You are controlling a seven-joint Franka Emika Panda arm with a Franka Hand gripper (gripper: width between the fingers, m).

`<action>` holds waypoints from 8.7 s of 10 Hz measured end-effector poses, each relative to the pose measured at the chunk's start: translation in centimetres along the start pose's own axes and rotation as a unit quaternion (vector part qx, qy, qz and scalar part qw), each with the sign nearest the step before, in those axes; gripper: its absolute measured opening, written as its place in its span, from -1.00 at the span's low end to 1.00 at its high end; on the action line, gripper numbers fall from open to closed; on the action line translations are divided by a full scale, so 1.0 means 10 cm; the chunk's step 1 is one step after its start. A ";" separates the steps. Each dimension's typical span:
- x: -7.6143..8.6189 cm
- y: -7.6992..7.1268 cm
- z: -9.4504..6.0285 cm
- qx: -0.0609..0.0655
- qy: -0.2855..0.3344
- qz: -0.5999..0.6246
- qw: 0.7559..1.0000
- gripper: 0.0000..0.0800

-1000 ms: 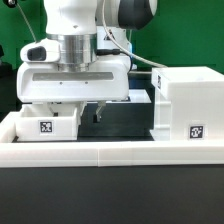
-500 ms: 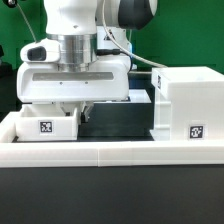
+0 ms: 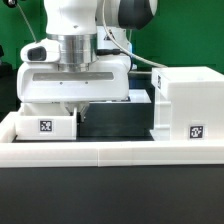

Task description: Assemble drawer

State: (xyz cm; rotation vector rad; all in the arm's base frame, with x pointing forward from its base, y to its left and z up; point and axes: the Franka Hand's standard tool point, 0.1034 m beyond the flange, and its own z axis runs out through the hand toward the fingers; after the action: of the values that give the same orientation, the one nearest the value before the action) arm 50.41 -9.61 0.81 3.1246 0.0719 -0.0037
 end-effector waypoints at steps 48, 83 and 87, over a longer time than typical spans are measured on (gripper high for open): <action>0.39 -0.74 -0.14 -0.023 -0.016 -0.658 0.752 -0.89; 0.34 -1.01 -0.08 -0.024 -0.013 -0.664 0.748 -0.89; 0.33 -1.00 -0.08 -0.025 -0.014 -0.670 0.742 -0.89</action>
Offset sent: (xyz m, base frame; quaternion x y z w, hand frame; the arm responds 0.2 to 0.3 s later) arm -0.0208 0.0062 0.0219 0.0234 -0.0137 -0.0924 0.9954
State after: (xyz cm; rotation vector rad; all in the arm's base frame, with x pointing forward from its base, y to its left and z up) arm 53.30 0.54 1.39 2.2384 2.1157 -0.0609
